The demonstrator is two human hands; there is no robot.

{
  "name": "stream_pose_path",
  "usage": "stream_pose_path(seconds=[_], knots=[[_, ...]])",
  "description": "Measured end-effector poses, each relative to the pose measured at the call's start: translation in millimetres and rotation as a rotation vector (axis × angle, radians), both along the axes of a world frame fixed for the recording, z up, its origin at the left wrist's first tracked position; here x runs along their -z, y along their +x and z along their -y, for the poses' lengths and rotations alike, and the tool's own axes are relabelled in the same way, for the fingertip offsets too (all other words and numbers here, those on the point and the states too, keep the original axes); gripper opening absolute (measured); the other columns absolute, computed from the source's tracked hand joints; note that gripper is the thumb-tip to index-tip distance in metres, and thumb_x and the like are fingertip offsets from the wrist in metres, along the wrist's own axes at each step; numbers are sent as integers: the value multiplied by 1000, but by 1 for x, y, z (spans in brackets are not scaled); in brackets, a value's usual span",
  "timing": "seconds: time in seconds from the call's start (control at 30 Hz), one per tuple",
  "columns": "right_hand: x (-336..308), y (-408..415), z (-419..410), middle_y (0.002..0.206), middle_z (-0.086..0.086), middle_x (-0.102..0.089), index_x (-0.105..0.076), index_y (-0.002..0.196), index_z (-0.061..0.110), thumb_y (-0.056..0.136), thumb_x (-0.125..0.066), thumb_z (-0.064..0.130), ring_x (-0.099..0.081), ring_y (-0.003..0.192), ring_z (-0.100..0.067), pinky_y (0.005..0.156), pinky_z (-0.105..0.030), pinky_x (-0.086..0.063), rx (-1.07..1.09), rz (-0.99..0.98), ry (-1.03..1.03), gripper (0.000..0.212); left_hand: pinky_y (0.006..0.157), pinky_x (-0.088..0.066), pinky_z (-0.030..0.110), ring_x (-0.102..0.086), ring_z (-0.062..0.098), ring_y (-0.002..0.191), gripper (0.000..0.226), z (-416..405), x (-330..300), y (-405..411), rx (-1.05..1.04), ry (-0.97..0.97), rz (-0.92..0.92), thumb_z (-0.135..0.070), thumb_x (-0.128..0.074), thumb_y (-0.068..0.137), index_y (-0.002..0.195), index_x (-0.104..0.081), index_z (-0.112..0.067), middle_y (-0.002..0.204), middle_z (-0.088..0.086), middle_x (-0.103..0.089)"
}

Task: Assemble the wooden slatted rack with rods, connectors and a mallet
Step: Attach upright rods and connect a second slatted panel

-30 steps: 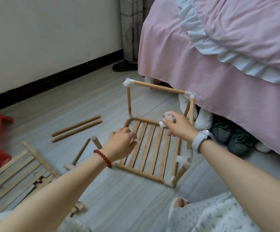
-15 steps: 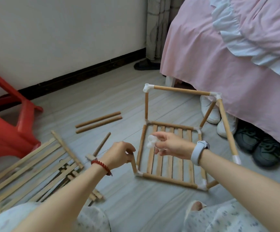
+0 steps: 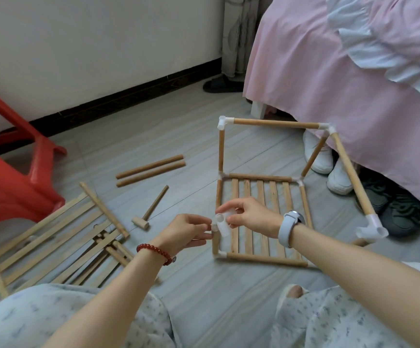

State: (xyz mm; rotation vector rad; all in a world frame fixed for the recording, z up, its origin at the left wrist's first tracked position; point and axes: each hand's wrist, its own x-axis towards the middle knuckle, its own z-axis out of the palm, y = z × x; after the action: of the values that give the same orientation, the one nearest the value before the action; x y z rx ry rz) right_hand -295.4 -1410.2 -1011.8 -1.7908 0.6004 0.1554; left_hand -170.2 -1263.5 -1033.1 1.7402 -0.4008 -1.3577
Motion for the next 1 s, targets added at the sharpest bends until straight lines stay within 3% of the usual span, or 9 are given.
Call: stream_pose_path(seconds=[0.17,0.33,0.5,0.6,0.67,0.73,0.9,1.0], knots=[[-4,3,6,102,-6,-59,-55,103,18,90,-56,1,-60,87,-14,70,-20,-50,21,10,122,22,90,-53,32,-67,18,99,25,-1,1,1,38,8,44,-5,-52,96,117,-59,-13,110,6,-68],[-5,5,9,101,-10,-60,-54,104,13,89,-54,-4,-61,84,-14,70,-22,-50,-20,19,230,22,90,-53,27,-65,9,98,28,0,-2,-4,153,-20,145,-6,-52,95,112,-61,-26,109,-6,-66],[-2,8,2,102,-4,-60,-55,100,21,90,-58,5,-60,87,-11,71,-19,-48,-97,-12,98,19,90,-53,29,-63,10,95,25,0,0,-2,205,-19,237,-6,-57,92,99,-67,-28,96,-10,-66],[-4,10,4,97,-1,-59,-58,101,22,90,-59,7,-59,83,-8,68,-15,-47,-70,1,37,19,83,-53,29,-59,14,83,21,1,2,-3,252,-33,356,-17,-60,91,86,-68,-36,96,-8,-64],[-5,10,5,96,-2,-59,-60,103,20,90,-59,7,-58,83,-8,67,-15,-47,-65,-1,24,19,76,-46,21,-57,9,77,12,1,5,-4,314,-52,488,-27,-61,91,91,-69,-36,101,-6,-57],[-5,10,5,99,-3,-59,-59,108,18,90,-59,8,-58,86,-8,69,-16,-48,-84,-24,2,20,76,-45,16,-58,5,83,17,0,8,-5,332,-79,602,-29,-62,90,105,-69,-30,103,-9,-54],[1,12,-6,126,-1,-53,-47,131,19,90,-61,18,-56,109,-14,93,-30,-50,2,-36,-101,44,76,-50,18,-62,6,84,18,-1,13,-13,206,-131,762,-24,-70,84,101,-71,-20,97,-6,-62],[0,8,-15,123,-5,-57,-48,130,16,91,-57,32,-57,105,-17,92,-33,-50,-3,-78,-149,43,68,-46,9,-60,1,78,11,-3,19,-19,114,-147,763,-22,-73,82,91,-67,-23,91,-11,-61]])
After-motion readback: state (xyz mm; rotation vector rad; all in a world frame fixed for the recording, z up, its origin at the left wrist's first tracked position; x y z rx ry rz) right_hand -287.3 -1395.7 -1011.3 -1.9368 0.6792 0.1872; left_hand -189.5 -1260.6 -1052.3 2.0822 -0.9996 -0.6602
